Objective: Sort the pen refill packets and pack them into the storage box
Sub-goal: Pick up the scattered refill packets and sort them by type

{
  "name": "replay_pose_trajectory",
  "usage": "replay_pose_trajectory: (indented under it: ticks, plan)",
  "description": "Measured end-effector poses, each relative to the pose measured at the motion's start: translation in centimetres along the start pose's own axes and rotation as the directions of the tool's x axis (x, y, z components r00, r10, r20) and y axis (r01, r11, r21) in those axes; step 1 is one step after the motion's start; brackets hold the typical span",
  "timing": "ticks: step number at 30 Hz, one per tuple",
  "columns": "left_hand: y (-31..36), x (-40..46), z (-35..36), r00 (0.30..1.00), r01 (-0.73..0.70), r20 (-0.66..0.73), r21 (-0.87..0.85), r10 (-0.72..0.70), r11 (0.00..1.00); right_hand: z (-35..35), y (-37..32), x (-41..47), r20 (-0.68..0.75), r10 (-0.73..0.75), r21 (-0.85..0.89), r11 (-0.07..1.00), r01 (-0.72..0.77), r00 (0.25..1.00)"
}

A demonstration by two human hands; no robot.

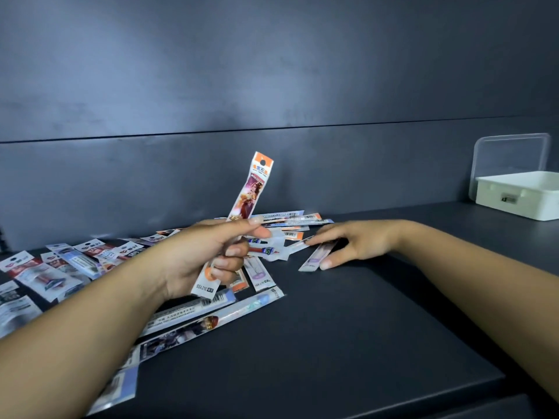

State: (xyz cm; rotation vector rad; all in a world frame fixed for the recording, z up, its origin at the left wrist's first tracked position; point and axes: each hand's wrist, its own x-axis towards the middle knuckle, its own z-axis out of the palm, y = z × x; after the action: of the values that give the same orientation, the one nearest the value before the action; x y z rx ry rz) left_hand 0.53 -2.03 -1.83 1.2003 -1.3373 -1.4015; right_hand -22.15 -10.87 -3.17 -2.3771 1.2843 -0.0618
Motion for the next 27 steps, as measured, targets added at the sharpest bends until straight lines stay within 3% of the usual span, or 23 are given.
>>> replay_pose_trajectory:
  ticks: [3, 6, 10, 15, 18, 23, 27]
  plan:
    - [0.1, 0.2, -0.1, 1.000, -0.014, -0.013, -0.010, 0.014, 1.000, 0.3, -0.7, 0.1, -0.052, -0.070, 0.091, 0.993, 0.075, 0.996]
    - [0.1, 0.4, 0.0, 0.999, -0.031, -0.024, -0.039, 0.030, 0.999, -0.1, -0.7, 0.2, -0.111, -0.076, 0.028, 0.996, 0.079, 0.991]
    - [0.3, 0.3, -0.3, 1.000, -0.010, -0.015, -0.015, 0.010, 1.000, -0.8, -0.5, -0.1, 0.048, 0.000, 0.026, 1.000, -0.001, 0.999]
    - [0.2, -0.3, 0.2, 0.999, 0.036, 0.003, 0.028, -0.036, 0.999, -1.0, -1.3, 0.8, 0.046, -0.004, -0.072, 0.997, 0.007, 0.999]
    - [0.3, -0.5, 1.6, 0.999, 0.033, -0.030, 0.075, -0.031, 0.997, -1.6, -1.2, 1.4, 0.137, -0.017, -0.154, 0.987, 0.039, 0.990]
    - [2.4, 0.7, 4.0, 0.989, -0.034, -0.134, 0.159, 0.055, 0.987, -3.2, -0.5, 2.5, 0.255, -0.042, -0.198, 0.976, 0.095, 0.966]
    - [2.5, 2.2, 5.6, 0.952, -0.073, -0.251, 0.370, 0.175, 0.926, -4.6, -0.3, 2.4, 0.347, -0.102, -0.182, 0.968, 0.174, 0.932]
